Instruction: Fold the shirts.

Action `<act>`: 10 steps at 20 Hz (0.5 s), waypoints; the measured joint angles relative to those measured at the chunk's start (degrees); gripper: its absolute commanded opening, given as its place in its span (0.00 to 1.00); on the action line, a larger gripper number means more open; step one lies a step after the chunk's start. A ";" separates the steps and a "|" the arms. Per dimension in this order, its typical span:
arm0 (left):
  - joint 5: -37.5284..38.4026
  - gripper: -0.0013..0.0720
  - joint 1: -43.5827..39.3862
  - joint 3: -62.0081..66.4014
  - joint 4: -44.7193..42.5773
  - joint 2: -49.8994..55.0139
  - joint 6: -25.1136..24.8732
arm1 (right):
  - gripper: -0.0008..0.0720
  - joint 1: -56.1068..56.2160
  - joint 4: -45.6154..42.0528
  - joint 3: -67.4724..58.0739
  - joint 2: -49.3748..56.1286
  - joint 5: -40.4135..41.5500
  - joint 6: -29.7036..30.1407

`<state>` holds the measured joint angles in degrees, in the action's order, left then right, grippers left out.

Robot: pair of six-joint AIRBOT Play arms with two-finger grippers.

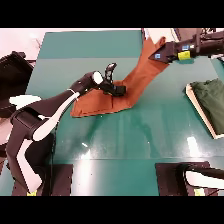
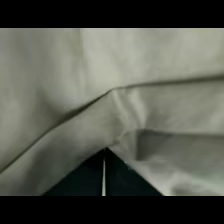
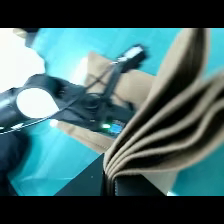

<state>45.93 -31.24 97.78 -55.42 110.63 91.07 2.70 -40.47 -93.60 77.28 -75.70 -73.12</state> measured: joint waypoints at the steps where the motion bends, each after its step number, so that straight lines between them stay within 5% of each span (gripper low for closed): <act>1: 0.63 0.05 0.94 1.05 -0.48 -0.46 0.00 | 0.03 1.62 0.02 -0.28 0.00 1.01 -0.33; 7: 9.33 0.05 12.74 10.01 -7.34 -9.35 -0.02 | 0.03 14.19 3.34 -1.62 5.09 7.30 0.07; 8: 10.78 0.05 15.32 11.50 -8.72 -11.80 -0.11 | 0.10 16.96 4.35 -2.69 7.28 9.18 0.79; 9: 11.80 0.05 17.79 12.68 -10.05 -14.23 -0.35 | 0.41 20.13 5.31 -4.48 10.05 11.34 1.57; 10: 12.76 0.05 19.89 13.49 -11.23 -16.50 -0.59 | 0.57 23.10 6.10 -6.64 12.85 13.79 2.21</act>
<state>58.70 -11.35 111.26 -66.65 94.13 90.48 25.80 -34.37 -100.25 90.13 -61.91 -70.91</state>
